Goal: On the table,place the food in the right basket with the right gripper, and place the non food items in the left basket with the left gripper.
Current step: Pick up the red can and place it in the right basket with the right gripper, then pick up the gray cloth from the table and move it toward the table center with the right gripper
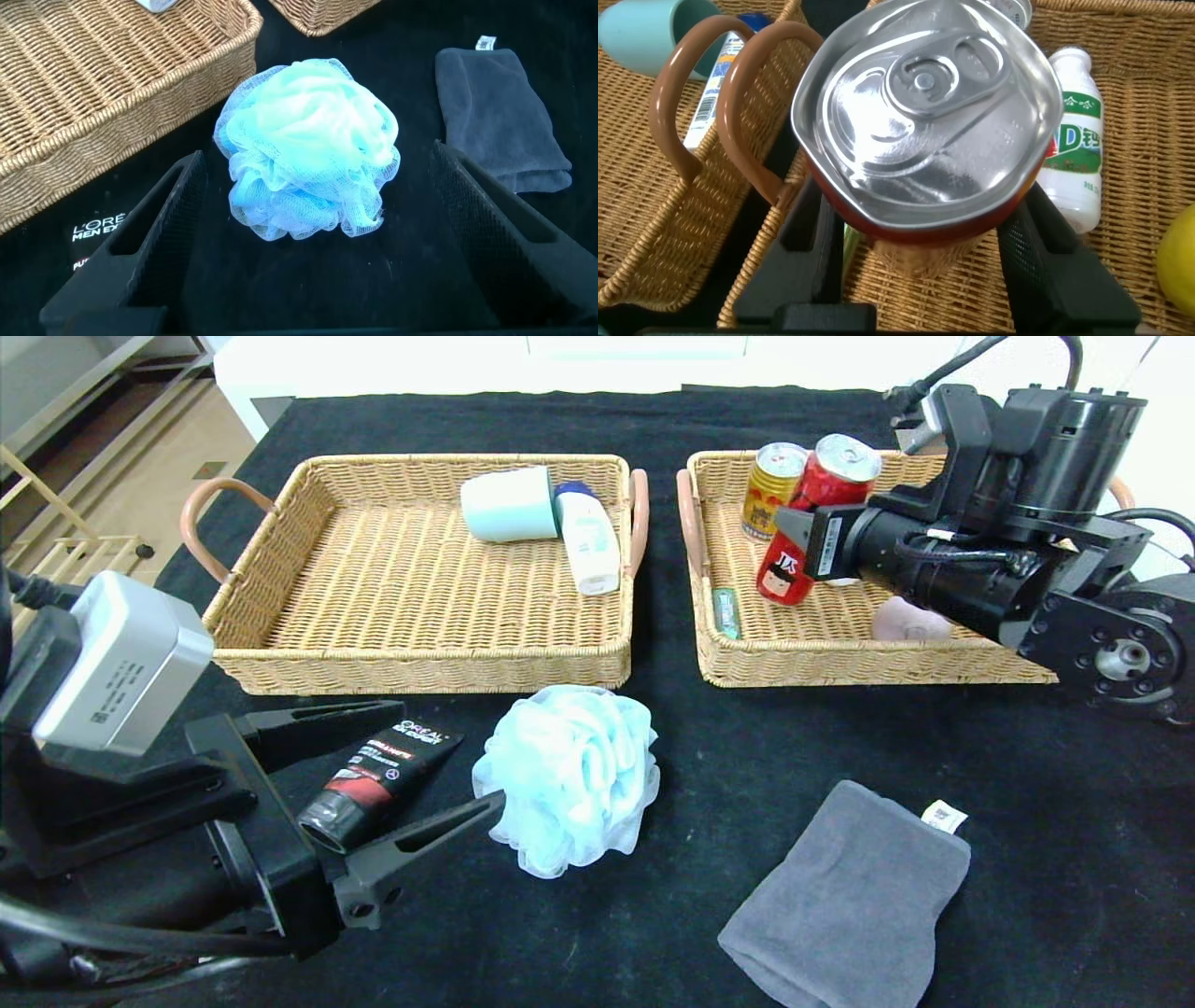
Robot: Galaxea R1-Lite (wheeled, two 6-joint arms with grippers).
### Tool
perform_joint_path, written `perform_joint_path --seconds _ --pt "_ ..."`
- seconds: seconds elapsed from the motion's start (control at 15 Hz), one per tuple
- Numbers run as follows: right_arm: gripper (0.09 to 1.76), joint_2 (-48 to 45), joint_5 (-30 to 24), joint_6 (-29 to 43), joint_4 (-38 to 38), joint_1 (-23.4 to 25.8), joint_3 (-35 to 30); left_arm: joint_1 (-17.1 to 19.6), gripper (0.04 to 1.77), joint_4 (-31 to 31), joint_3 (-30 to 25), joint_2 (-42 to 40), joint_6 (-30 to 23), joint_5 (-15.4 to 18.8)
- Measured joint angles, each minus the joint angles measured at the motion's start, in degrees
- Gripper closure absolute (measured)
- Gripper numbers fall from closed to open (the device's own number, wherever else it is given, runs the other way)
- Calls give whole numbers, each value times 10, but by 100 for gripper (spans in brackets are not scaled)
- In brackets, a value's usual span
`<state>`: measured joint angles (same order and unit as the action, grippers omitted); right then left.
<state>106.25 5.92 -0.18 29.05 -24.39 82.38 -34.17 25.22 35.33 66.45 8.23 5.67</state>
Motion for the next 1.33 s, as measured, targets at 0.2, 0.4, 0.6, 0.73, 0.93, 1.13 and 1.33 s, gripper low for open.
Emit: perform_joint_path --seconds 0.2,0.4,0.6,0.73,0.93,1.13,1.33 --pt "61 1 0 3 2 3 1 0 9 0 0 0 0 0" --pt "46 1 0 6 2 3 -2 0 9 0 0 0 0 0" --pt "36 -6 1 6 0 0 -9 0 9 0 0 0 0 0" --pt "31 -18 1 6 -1 -5 -20 0 9 0 0 0 0 0" --pt "26 -52 -2 6 -1 -15 -63 0 9 -1 0 0 0 0" --pt "22 -95 -4 5 -13 -23 -109 0 9 0 0 0 0 0" --pt "20 -149 -2 5 -74 -25 -149 0 9 -1 1 -1 0 -1"
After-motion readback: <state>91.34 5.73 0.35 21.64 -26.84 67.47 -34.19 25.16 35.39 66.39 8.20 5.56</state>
